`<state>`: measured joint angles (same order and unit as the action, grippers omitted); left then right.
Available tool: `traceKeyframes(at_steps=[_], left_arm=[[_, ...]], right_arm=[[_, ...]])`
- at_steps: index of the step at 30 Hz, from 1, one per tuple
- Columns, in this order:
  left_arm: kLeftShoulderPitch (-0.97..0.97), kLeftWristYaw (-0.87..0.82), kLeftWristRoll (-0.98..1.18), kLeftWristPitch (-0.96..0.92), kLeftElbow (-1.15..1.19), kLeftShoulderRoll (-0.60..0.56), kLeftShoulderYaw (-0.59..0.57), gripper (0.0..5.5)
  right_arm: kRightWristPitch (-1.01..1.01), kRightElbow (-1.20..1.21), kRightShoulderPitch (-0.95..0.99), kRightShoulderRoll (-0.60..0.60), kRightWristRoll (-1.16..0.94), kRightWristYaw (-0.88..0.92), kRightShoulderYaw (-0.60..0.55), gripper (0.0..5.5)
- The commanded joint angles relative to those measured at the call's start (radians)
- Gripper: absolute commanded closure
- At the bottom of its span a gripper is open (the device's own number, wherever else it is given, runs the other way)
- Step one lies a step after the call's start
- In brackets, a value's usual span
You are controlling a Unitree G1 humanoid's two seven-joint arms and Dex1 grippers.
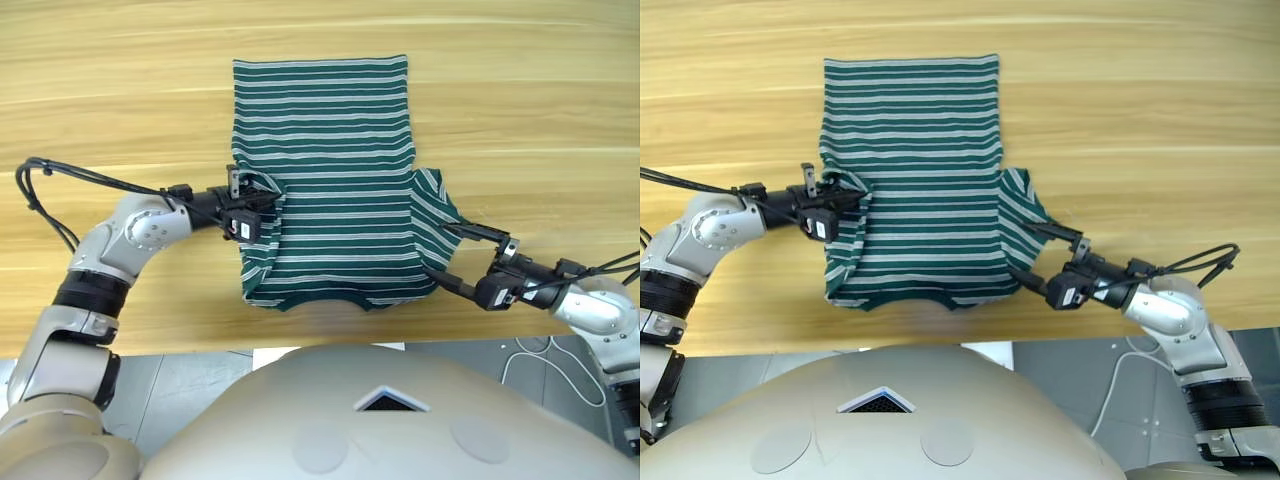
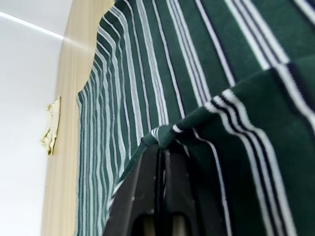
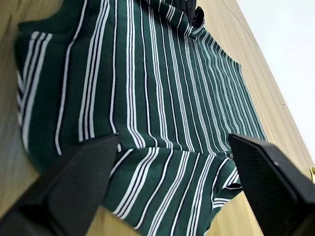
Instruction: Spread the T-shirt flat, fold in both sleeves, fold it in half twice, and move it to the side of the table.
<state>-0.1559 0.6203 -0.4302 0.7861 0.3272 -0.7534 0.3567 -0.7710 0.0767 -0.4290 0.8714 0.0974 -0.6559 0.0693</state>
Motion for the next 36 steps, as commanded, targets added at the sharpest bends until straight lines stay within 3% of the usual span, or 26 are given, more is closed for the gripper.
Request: traceKeyframes(at_steps=[1, 4, 9, 18, 25, 29, 36], left_arm=[[-0.011, 0.001, 0.004, 0.006, 0.016, 0.008, 0.013, 5.5], [-0.015, 0.005, 0.021, 0.009, 0.016, 0.013, 0.016, 5.5], [-0.009, 0.009, 0.045, 0.021, -0.006, 0.013, 0.017, 4.74], [-0.006, 0.009, 0.113, 0.021, -0.052, 0.016, -0.001, 3.41], [-0.01, -0.009, 0.122, 0.033, -0.054, 0.029, -0.005, 2.43], [-0.006, -0.018, 0.113, 0.027, -0.052, 0.033, -0.009, 1.76], [-0.002, -0.034, 0.094, 0.026, -0.049, 0.035, -0.016, 1.71]], right_arm=[[0.005, 0.01, 0.002, 0.006, -0.018, -0.005, -0.011, 1.25], [0.008, 0.007, 0.005, 0.002, -0.021, -0.003, -0.012, 0.81], [0.012, 0.009, 0.003, 0.001, -0.023, -0.001, -0.013, 0.1], [0.048, 0.01, 0.026, -0.015, -0.021, 0.039, -0.064, 0.1], [0.259, -0.096, 0.118, -0.008, 0.307, 0.249, -0.189, 0.1], [0.255, -0.112, 0.094, 0.009, 0.368, 0.23, -0.137, 0.1], [0.19, -0.128, 0.084, 0.026, 0.367, 0.194, -0.037, 0.1]])
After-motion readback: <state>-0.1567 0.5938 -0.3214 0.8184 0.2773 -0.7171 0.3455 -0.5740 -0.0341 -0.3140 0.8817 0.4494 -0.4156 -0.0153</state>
